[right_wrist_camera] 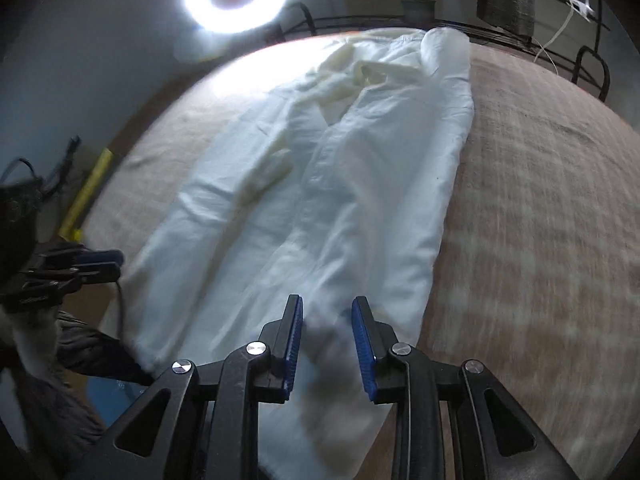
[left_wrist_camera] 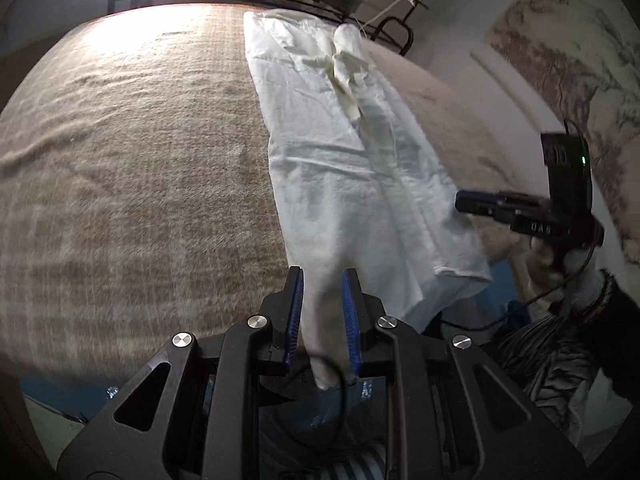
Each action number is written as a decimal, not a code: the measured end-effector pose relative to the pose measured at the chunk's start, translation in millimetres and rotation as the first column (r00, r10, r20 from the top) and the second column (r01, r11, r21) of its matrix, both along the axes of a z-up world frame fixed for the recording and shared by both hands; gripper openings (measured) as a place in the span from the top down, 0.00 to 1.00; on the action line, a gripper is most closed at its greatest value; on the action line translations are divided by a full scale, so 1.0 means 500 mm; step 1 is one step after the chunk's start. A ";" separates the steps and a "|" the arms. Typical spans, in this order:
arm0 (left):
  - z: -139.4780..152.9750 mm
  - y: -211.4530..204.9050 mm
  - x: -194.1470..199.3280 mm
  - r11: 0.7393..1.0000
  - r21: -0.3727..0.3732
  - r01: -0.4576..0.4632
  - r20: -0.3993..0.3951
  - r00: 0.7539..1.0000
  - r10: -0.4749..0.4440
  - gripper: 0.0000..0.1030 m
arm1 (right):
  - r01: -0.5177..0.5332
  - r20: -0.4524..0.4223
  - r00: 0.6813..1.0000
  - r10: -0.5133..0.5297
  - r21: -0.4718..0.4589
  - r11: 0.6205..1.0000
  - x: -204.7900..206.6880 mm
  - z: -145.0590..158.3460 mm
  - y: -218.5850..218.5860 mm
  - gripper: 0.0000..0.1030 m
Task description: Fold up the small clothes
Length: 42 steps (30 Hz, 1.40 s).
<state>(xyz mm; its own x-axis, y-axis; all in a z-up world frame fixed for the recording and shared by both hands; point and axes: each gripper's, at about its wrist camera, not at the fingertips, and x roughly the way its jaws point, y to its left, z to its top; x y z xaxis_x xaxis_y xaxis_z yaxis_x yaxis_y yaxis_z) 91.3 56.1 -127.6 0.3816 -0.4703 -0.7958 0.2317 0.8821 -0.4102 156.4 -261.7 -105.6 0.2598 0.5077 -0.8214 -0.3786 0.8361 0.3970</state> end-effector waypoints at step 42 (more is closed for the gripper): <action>-0.108 0.006 -0.003 0.971 -0.216 -0.106 -0.314 0.949 0.034 0.81 | 0.130 -0.402 0.915 -0.021 0.244 0.961 -0.103 -0.086 -0.144 0.60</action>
